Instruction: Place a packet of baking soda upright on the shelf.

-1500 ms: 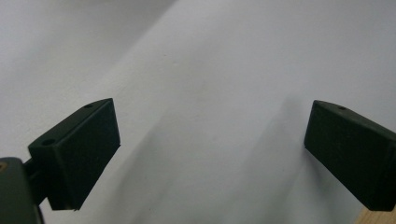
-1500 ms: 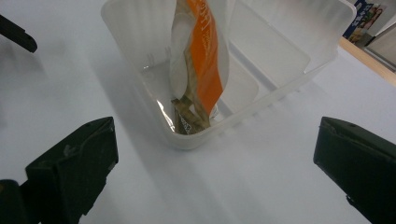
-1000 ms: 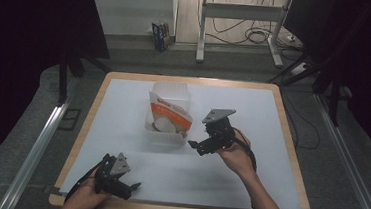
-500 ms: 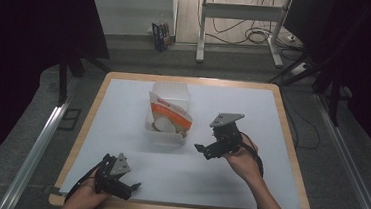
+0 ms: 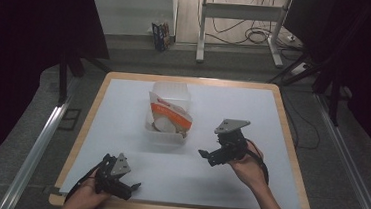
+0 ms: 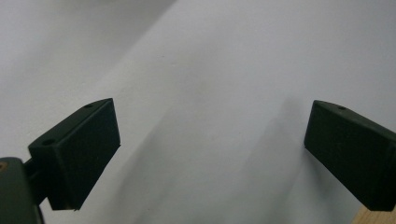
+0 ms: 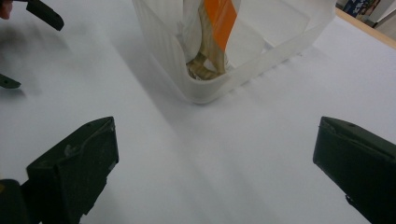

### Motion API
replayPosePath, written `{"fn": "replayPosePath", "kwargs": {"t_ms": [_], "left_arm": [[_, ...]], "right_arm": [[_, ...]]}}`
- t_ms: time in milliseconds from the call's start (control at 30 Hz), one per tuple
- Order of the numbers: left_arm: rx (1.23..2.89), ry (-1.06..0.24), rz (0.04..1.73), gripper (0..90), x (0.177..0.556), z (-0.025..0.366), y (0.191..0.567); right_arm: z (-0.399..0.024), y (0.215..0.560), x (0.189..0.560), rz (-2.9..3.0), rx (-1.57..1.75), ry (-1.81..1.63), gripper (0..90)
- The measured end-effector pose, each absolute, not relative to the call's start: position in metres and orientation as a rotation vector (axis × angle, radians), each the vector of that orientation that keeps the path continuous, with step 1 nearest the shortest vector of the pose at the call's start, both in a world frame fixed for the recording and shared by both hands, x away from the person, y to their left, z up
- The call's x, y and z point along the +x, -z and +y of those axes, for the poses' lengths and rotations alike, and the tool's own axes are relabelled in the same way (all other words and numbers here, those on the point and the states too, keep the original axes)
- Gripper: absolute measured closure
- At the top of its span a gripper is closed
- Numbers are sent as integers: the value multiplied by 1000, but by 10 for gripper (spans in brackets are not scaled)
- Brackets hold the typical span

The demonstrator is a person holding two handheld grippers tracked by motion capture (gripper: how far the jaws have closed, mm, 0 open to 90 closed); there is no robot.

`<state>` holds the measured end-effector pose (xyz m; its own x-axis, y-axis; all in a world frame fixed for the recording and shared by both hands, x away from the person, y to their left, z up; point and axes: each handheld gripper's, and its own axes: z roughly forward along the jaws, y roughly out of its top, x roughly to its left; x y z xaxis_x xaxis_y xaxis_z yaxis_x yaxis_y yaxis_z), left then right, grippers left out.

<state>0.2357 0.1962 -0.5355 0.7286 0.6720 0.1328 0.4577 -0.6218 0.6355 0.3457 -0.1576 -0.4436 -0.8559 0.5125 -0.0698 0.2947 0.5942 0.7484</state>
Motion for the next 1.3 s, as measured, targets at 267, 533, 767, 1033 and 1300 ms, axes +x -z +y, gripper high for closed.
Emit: {"fn": "replayPosePath", "kwargs": {"t_ms": [267,533,767,1033,1300], "left_arm": [[2348,-483,854,35,235,196,536],[2347,-483,855,36,236,196,535],[2345,-478,857,36,236,197,535],[2331,-475,874,30,237,198,535],[2303,-466,916,24,238,201,535]], "right_arm": [[-165,447,338,2544,675,-1105,3],[-171,455,331,2547,685,-1098,4],[-179,459,328,2543,712,-1104,4],[-193,461,323,2526,743,-1111,3],[-204,462,320,2506,761,-1099,4]]}}
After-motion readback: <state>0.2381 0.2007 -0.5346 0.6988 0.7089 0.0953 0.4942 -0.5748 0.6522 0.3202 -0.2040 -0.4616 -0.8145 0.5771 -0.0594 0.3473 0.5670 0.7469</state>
